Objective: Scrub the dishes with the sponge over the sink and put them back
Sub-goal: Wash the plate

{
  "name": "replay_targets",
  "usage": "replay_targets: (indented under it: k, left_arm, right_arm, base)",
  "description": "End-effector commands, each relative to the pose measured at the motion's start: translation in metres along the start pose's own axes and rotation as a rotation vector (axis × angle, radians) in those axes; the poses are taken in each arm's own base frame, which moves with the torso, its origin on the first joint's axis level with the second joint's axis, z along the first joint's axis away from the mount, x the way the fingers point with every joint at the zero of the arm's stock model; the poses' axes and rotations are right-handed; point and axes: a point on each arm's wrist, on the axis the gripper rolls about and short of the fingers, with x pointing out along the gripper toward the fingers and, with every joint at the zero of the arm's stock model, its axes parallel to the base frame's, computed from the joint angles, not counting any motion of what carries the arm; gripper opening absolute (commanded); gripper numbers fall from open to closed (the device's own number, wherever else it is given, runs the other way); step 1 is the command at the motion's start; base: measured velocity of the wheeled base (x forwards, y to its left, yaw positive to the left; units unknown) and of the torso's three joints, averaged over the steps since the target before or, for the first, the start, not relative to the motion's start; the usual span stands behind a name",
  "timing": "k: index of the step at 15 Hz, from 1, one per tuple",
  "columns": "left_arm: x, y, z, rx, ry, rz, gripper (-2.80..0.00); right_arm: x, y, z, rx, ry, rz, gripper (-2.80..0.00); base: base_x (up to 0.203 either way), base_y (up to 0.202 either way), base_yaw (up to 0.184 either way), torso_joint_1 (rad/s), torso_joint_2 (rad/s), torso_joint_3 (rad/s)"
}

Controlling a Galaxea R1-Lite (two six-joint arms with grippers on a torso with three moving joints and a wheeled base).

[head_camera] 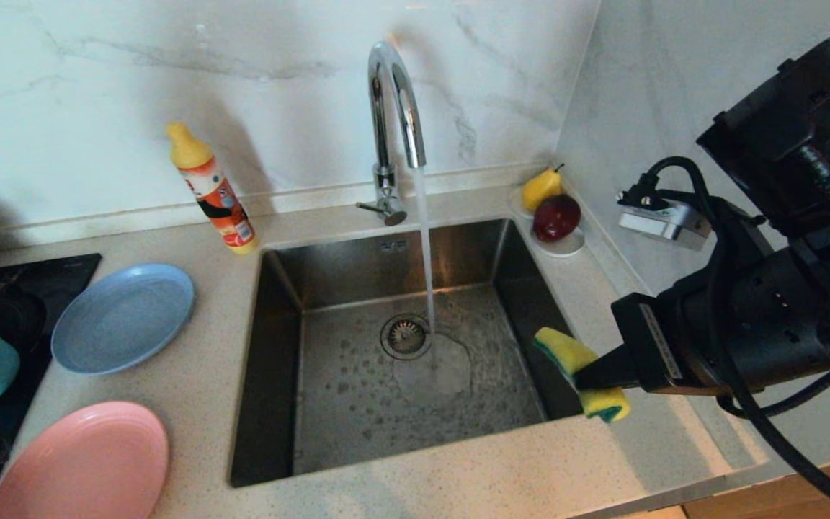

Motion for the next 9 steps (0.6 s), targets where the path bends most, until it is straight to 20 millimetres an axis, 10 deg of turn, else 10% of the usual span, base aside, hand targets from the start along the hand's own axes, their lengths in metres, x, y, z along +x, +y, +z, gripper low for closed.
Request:
replay_targets:
  k: [1, 9]
  left_arm:
    - [0.025, 0.011, 0.004, -0.022, 0.07, 0.022, 0.0]
    - [0.063, 0.031, 0.007, -0.084, 0.18, 0.034, 0.0]
  right_arm:
    - [0.011, 0.001, 0.003, 0.005, 0.01, -0.005, -2.8]
    - [0.024, -0.002, 0.003, 0.01, 0.043, -0.029, -2.8]
  base:
    - [0.0, 0.0, 0.0, 0.0, 0.0, 0.0]
    - [0.0, 0.0, 0.0, 0.0, 0.0, 0.0]
